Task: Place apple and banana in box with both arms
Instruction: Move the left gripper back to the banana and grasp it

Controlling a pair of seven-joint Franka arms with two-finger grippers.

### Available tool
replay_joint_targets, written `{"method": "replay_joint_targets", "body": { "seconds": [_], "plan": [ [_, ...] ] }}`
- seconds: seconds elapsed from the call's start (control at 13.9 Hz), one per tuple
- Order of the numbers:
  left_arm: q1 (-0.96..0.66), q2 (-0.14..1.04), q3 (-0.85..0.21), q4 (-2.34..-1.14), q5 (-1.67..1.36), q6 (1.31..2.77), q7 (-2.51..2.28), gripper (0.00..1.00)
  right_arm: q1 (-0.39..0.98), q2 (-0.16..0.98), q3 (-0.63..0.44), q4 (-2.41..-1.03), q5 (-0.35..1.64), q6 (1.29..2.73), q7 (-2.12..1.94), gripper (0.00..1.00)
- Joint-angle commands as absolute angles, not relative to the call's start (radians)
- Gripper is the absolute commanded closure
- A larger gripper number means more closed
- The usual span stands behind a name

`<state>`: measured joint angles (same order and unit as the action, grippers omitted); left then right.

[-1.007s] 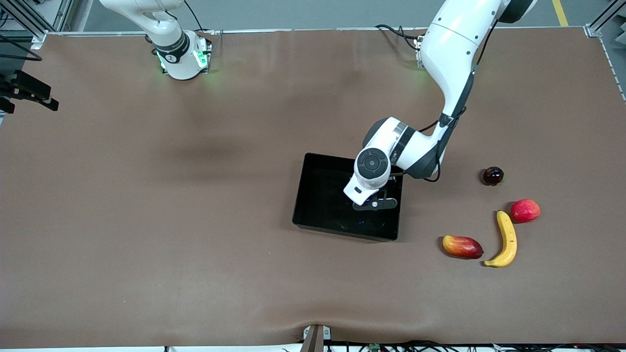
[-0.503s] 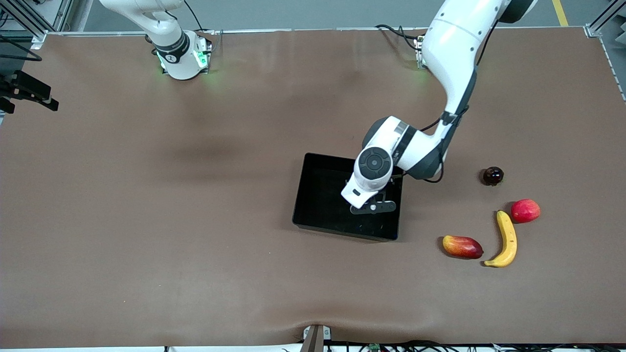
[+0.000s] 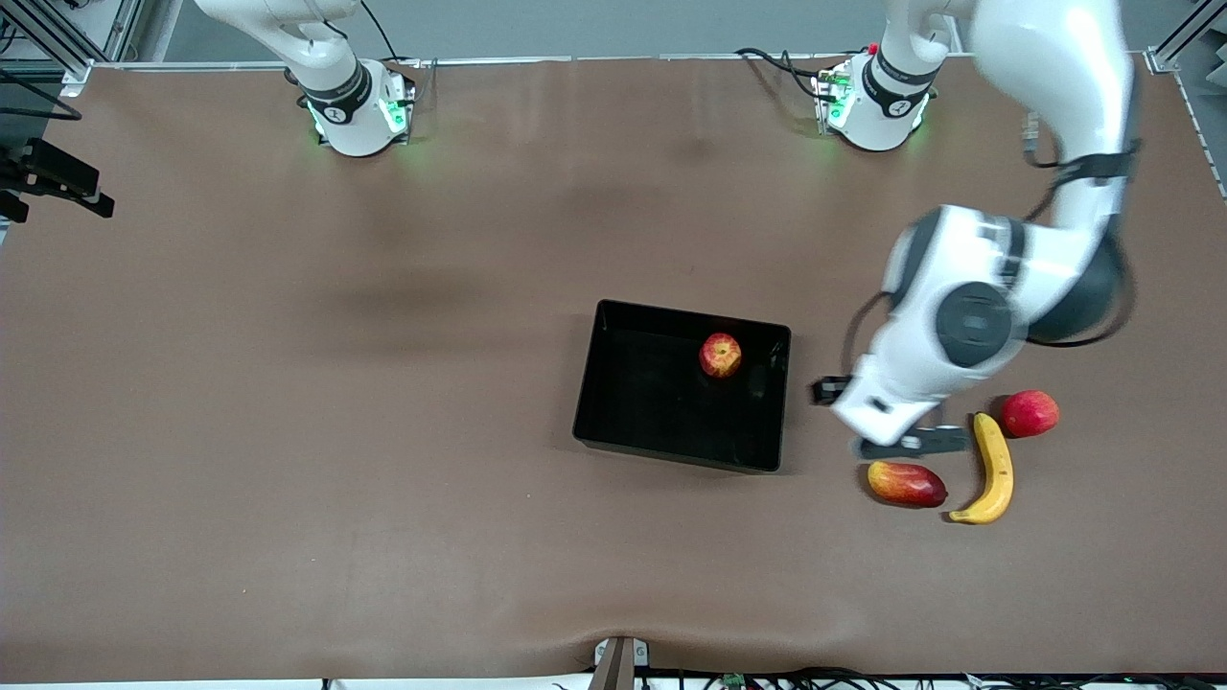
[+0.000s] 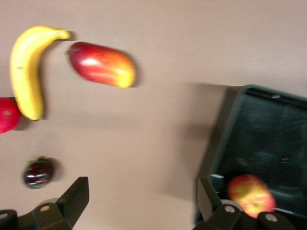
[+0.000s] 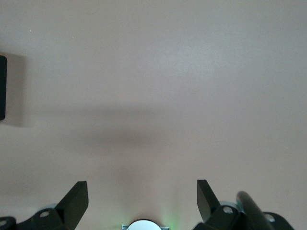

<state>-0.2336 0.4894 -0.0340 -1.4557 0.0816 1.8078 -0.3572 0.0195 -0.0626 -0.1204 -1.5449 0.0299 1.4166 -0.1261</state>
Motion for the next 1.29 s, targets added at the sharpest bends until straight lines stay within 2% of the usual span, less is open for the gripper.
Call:
{"method": "replay_joint_targets", "body": {
  "seconds": [0.0,0.22,0.36,0.58,0.93,1.22],
  "plan": [
    [-0.175,0.473,-0.046,-1.555,0.153,1.818,-0.279,0.00,0.006,-0.092,-0.112,-1.577,0.021,1.430,-0.137,0.00],
    [-0.106,0.414,-0.049,-1.739,0.196,1.944,-0.272,0.00,0.006,-0.092,-0.112,-1.578,0.023,1.431,-0.137,0.00],
    [-0.069,0.432,-0.052,-1.756,0.196,2.032,-0.232,0.00,0.006,-0.092,-0.112,-1.578,0.023,1.430,-0.137,0.00],
    [-0.002,0.491,-0.048,-1.718,0.233,2.158,-0.125,0.00,0.006,-0.092,-0.112,-1.578,0.023,1.430,-0.138,0.00],
    [0.077,0.616,-0.049,-1.597,0.253,2.238,0.127,0.00,0.005,-0.092,-0.114,-1.578,0.035,1.428,-0.138,0.00],
    [0.087,0.693,-0.049,-1.574,0.239,2.374,0.210,0.00,-0.009,-0.092,-0.114,-1.578,0.048,1.428,-0.140,0.00]
  ]
}}
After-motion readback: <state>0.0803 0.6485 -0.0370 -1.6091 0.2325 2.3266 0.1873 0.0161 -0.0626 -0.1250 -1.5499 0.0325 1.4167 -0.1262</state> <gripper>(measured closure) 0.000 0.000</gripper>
